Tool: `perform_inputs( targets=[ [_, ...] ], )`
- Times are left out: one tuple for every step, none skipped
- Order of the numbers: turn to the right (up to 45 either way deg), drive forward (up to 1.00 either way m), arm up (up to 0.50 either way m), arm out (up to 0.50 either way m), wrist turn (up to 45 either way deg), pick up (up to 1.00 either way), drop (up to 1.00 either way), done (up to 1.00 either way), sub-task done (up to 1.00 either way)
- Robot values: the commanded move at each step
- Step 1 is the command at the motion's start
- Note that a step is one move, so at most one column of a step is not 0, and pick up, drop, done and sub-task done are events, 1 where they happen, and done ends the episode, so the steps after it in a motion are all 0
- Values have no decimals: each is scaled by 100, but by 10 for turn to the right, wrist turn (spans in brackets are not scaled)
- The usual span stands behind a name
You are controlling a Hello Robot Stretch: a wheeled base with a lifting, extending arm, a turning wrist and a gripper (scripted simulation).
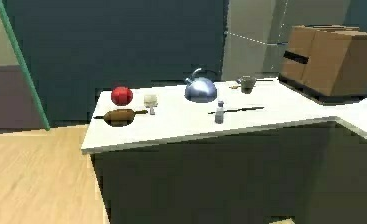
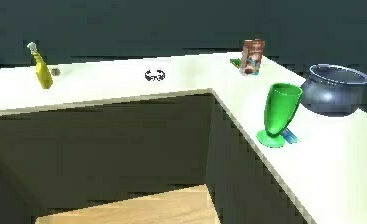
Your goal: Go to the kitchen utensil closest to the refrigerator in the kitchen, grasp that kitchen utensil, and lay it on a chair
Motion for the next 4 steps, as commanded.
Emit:
perform_inputs(
  targets=[
    [-120, 0, 0, 0, 0, 0, 0, 0, 0],
    [0, 25, 0, 0, 0, 0, 0, 0, 0],
    [-450, 0, 0, 0, 0, 0, 0, 0, 0],
    [-210, 0, 0, 0, 0, 0, 0, 0, 0]
  ],
)
